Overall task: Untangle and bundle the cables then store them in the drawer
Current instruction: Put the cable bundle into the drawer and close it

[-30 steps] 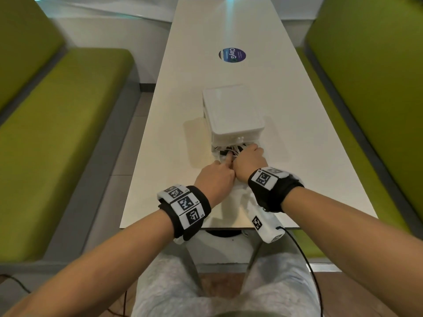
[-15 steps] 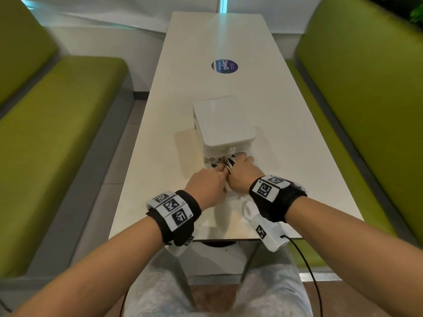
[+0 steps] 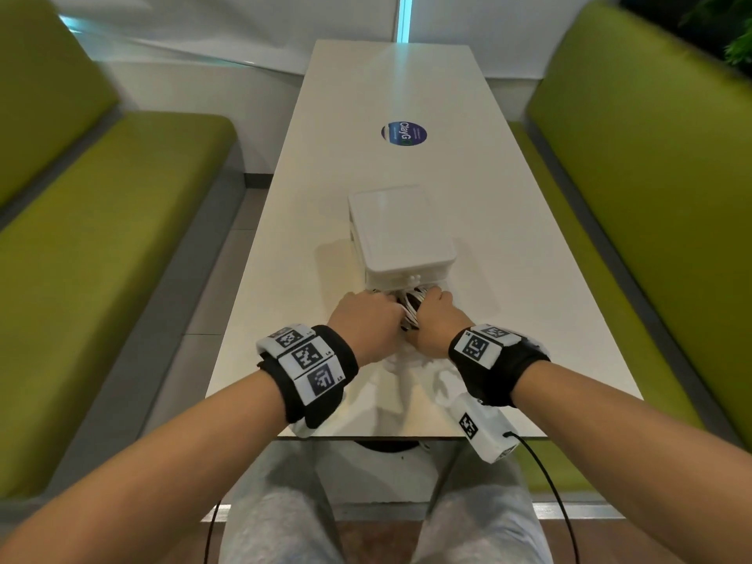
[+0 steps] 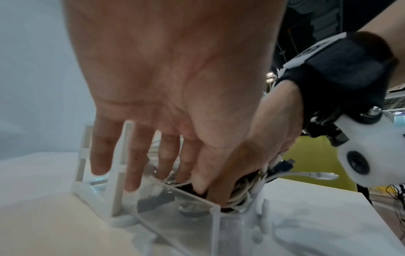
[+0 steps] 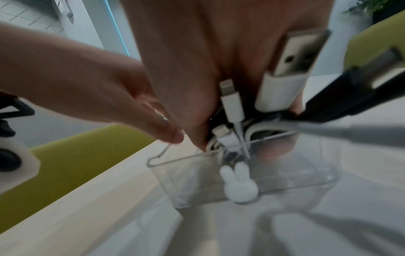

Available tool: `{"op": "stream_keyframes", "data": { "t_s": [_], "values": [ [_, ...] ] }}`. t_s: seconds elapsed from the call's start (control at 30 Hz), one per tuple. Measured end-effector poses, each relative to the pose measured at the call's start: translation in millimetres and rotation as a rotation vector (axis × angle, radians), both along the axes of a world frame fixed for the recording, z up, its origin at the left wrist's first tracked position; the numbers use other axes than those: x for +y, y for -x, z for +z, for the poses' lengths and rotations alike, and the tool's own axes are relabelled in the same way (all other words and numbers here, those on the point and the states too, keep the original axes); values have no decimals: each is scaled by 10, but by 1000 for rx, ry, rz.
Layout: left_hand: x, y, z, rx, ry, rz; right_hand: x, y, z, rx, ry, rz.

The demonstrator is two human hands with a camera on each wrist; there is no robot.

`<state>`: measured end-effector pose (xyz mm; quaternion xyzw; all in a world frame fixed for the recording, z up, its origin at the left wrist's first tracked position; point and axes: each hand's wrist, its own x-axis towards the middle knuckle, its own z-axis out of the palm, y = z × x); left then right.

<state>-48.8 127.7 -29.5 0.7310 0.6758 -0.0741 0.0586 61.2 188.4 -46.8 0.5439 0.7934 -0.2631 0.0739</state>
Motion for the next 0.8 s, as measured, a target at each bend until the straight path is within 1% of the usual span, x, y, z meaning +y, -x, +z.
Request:
{"op": "stream_keyframes", "data": {
  "t_s": [0.07, 0.2, 0.23, 0.3, 0.37, 0.43, 0.53, 0.7, 0.8],
  "values": [
    [-29, 19, -26, 14, -55, 8, -3, 14, -7, -10, -15, -15],
    [-25, 139, -120, -94, 87, 19, -6, -2, -7, -5, -4, -18],
    [-17, 164, -120, -138, 94, 14, -7, -7, -3, -5, -3, -17],
    [-40, 215, -89, -193, 21, -14, -13, -10, 1, 0, 4, -20],
    [-105, 253, -54, -164, -99, -74, -17, -11, -5, 8, 13, -19],
    [-177, 230, -58, -157, -133, -127, -10, -4, -13, 8, 13, -27],
    [-185, 71, -80, -192, -101, -186, -7, 10, -15, 14, 35, -64],
    [-76, -65, -50, -306, -34, -102, -2, 21, -34, 30, 49, -81],
    [-43, -97, -86, -372, -9, -101, -2, 19, -47, 42, 53, -72]
  ]
}}
